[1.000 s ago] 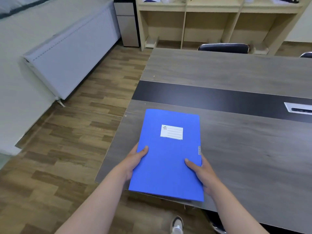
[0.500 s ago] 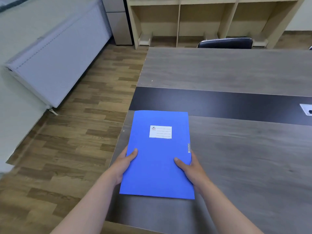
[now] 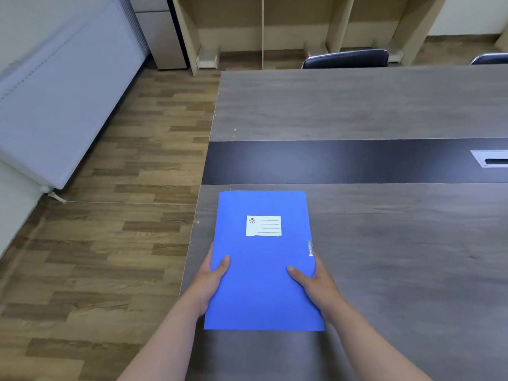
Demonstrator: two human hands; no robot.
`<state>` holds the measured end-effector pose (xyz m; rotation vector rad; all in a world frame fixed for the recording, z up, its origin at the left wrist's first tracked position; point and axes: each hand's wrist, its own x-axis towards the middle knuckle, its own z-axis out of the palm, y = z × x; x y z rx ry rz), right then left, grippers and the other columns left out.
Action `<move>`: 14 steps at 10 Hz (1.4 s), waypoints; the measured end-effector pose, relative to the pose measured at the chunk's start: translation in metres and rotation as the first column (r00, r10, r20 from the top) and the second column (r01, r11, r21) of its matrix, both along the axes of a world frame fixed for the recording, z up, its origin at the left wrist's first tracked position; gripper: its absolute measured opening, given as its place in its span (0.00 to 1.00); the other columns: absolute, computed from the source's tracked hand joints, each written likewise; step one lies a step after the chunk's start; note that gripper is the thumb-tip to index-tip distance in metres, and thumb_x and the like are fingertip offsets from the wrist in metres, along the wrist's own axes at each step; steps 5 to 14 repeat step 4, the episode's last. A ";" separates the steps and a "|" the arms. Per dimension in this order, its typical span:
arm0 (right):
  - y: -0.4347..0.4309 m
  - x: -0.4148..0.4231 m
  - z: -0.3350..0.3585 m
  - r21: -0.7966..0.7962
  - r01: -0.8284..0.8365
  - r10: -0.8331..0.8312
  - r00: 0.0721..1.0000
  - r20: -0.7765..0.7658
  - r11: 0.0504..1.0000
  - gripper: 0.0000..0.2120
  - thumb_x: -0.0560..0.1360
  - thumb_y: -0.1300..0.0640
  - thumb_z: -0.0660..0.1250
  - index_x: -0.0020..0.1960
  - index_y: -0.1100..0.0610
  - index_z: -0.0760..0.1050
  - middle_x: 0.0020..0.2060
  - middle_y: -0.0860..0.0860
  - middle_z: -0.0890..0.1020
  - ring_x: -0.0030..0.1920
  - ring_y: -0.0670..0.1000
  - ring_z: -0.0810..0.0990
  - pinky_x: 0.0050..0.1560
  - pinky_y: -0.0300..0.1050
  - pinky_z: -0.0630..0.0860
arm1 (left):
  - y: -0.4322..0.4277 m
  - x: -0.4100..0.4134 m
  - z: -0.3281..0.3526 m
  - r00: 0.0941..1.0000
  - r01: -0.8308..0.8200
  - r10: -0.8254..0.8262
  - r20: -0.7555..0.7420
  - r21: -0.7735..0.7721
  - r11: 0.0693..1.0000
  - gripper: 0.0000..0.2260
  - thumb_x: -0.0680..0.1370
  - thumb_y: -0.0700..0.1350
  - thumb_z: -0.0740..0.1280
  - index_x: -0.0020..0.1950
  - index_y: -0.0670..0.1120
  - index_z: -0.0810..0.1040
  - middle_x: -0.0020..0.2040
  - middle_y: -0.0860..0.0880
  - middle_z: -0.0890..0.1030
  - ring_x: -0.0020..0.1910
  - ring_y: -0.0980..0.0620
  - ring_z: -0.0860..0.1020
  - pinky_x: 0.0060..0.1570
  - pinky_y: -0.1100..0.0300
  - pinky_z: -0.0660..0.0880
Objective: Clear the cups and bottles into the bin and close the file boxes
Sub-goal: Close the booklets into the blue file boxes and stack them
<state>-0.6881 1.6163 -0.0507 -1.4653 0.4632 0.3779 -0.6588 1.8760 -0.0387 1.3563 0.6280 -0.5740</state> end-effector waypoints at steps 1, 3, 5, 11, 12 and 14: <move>0.004 -0.003 0.002 0.006 0.016 -0.016 1.000 -0.005 1.000 0.22 0.74 0.52 0.76 0.66 0.41 0.74 0.58 0.45 0.86 0.57 0.52 0.86 0.58 0.60 0.82 | 0.004 0.001 -0.001 1.000 0.009 -0.009 0.007 -0.004 1.000 0.20 0.82 0.53 0.68 0.73 0.61 0.71 0.59 0.50 0.86 0.54 0.42 0.87 0.52 0.39 0.83; 0.002 0.000 0.022 0.026 -0.038 0.039 0.998 -0.048 0.999 0.18 0.77 0.55 0.74 0.65 0.47 0.76 0.57 0.48 0.87 0.54 0.52 0.87 0.56 0.55 0.83 | 0.004 0.001 0.003 0.999 -0.012 0.012 0.030 0.016 1.000 0.21 0.80 0.53 0.71 0.72 0.58 0.73 0.59 0.49 0.86 0.53 0.42 0.87 0.52 0.39 0.83; -0.002 0.005 0.028 0.054 -0.028 0.032 0.997 -0.073 0.998 0.27 0.71 0.47 0.78 0.67 0.51 0.74 0.61 0.49 0.85 0.56 0.54 0.87 0.59 0.60 0.81 | 0.013 0.000 0.000 0.996 -0.075 0.072 0.045 0.082 0.994 0.30 0.78 0.58 0.72 0.78 0.56 0.67 0.68 0.52 0.80 0.61 0.45 0.83 0.61 0.42 0.80; -0.002 0.005 0.028 0.054 -0.028 0.032 0.997 -0.073 0.998 0.27 0.71 0.47 0.78 0.67 0.51 0.74 0.61 0.49 0.85 0.56 0.54 0.87 0.59 0.60 0.81 | 0.013 0.000 0.000 0.996 -0.075 0.072 0.045 0.082 0.994 0.30 0.78 0.58 0.72 0.78 0.56 0.67 0.68 0.52 0.80 0.61 0.45 0.83 0.61 0.42 0.80; -0.002 0.005 0.028 0.054 -0.028 0.032 0.997 -0.073 0.998 0.27 0.71 0.47 0.78 0.67 0.51 0.74 0.61 0.49 0.85 0.56 0.54 0.87 0.59 0.60 0.81 | 0.013 0.000 0.000 0.996 -0.075 0.072 0.045 0.082 0.994 0.30 0.78 0.58 0.72 0.78 0.56 0.67 0.68 0.52 0.80 0.61 0.45 0.83 0.61 0.42 0.80; -0.002 0.005 0.028 0.054 -0.028 0.032 0.997 -0.073 0.998 0.27 0.71 0.47 0.78 0.67 0.51 0.74 0.61 0.49 0.85 0.56 0.54 0.87 0.59 0.60 0.81 | 0.013 0.000 0.000 0.996 -0.075 0.072 0.045 0.082 0.994 0.30 0.78 0.58 0.72 0.78 0.56 0.67 0.68 0.52 0.80 0.61 0.45 0.83 0.61 0.42 0.80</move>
